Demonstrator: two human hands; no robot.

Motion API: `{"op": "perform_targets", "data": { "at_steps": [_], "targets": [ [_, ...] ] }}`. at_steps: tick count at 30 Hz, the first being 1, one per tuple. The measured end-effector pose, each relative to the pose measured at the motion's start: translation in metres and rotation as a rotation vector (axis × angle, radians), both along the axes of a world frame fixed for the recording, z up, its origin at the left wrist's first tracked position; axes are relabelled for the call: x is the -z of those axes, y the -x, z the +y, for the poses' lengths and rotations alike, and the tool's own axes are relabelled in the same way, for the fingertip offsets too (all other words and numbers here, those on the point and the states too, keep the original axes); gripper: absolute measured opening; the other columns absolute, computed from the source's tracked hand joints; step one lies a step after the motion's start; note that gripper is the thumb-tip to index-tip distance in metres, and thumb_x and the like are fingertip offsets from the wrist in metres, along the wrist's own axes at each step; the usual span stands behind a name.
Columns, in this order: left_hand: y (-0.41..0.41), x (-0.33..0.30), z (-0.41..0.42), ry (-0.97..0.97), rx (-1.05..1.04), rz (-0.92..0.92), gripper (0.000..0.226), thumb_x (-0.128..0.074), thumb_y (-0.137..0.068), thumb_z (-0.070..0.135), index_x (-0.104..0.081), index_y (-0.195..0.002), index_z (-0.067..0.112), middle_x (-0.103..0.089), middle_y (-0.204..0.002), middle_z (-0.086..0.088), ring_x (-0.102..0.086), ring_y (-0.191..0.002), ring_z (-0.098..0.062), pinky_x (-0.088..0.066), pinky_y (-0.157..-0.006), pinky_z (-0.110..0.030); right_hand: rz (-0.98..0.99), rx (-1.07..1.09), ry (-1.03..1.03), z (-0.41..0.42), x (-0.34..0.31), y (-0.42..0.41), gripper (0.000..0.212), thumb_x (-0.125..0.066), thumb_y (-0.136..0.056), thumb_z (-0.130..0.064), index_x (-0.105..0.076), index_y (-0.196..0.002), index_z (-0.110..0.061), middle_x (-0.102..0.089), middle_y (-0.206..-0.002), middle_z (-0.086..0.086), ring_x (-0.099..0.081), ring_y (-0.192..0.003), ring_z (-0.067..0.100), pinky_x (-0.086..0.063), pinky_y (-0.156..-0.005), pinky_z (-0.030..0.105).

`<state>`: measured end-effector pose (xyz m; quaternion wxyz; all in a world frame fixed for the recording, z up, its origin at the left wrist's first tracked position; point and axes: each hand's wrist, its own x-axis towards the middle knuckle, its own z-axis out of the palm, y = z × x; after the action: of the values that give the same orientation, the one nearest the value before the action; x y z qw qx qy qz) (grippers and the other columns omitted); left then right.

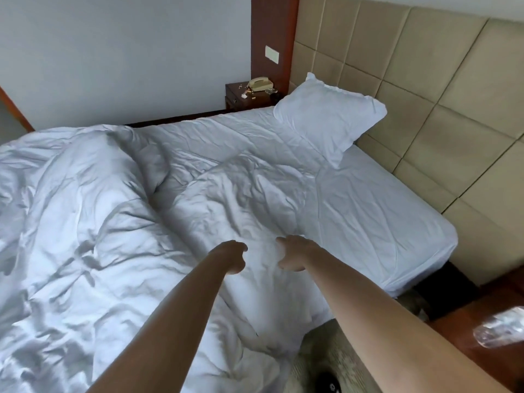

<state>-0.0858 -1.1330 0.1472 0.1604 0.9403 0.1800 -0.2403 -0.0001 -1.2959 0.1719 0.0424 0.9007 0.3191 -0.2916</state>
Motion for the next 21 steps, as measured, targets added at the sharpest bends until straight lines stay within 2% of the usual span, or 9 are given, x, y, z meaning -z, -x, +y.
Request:
{"op": "perform_targets", "data": {
  "at_steps": [3,5,9,11,15,21],
  "targets": [
    [-0.044,0.002,-0.020,-0.004,-0.032,-0.003,0.059,-0.041,-0.091,0.010,-0.032,-0.147,0.028,-0.031,-0.152,0.001,-0.029,-0.140,-0.019,-0.031,-0.113,-0.037,-0.004,-0.028,-0.013,-0.014,0.004,-0.051,0.075,-0.050,-0.093,-0.034,-0.008,-0.153,-0.023,-0.007,-0.160,0.004,-0.013,-0.147,0.023,-0.022,-0.117,0.038],
    [-0.076,0.004,-0.034,-0.016,-0.047,0.006,0.060,-0.041,-0.091,0.010,-0.029,-0.148,0.028,-0.029,-0.152,0.001,-0.029,-0.140,-0.020,-0.032,-0.112,-0.039,-0.011,-0.067,-0.033,-0.022,0.009,-0.084,0.074,-0.049,-0.093,-0.032,-0.008,-0.153,-0.024,-0.006,-0.160,0.005,-0.013,-0.147,0.023,-0.022,-0.116,0.038],
    [-0.138,0.008,-0.058,-0.035,-0.087,-0.017,0.057,-0.041,-0.093,0.015,-0.029,-0.148,0.026,-0.029,-0.152,-0.001,-0.030,-0.139,-0.021,-0.033,-0.110,-0.039,-0.001,-0.132,-0.078,-0.033,0.020,-0.147,0.069,-0.049,-0.091,-0.035,-0.017,-0.151,-0.024,-0.022,-0.154,0.005,-0.028,-0.139,0.024,-0.034,-0.108,0.039],
    [-0.161,0.014,-0.066,-0.040,-0.107,-0.025,0.055,-0.042,-0.093,0.017,-0.031,-0.146,0.026,-0.030,-0.151,0.000,-0.030,-0.138,-0.020,-0.033,-0.111,-0.040,0.008,-0.146,-0.090,-0.036,0.026,-0.177,0.068,-0.049,-0.090,-0.039,-0.021,-0.150,-0.024,-0.027,-0.151,0.004,-0.032,-0.136,0.023,-0.035,-0.106,0.038],
    [-0.198,0.033,-0.069,-0.060,-0.112,0.018,0.053,-0.044,-0.093,0.019,-0.034,-0.144,0.025,-0.030,-0.150,0.000,-0.027,-0.139,-0.020,-0.032,-0.111,-0.038,0.031,-0.166,-0.072,-0.034,0.049,-0.226,0.062,-0.048,-0.090,-0.029,-0.025,-0.148,-0.024,-0.032,-0.145,0.003,-0.034,-0.133,0.023,-0.034,-0.103,0.037],
    [-0.267,0.079,-0.044,-0.055,-0.137,0.072,0.052,-0.048,-0.091,0.021,-0.036,-0.142,0.020,-0.032,-0.146,-0.003,-0.031,-0.136,-0.023,-0.034,-0.109,-0.039,0.012,-0.224,-0.014,-0.013,0.090,-0.298,0.062,-0.046,-0.091,-0.019,-0.022,-0.149,-0.020,-0.018,-0.155,0.008,-0.023,-0.141,0.024,-0.028,-0.111,0.038]
  ]
}}
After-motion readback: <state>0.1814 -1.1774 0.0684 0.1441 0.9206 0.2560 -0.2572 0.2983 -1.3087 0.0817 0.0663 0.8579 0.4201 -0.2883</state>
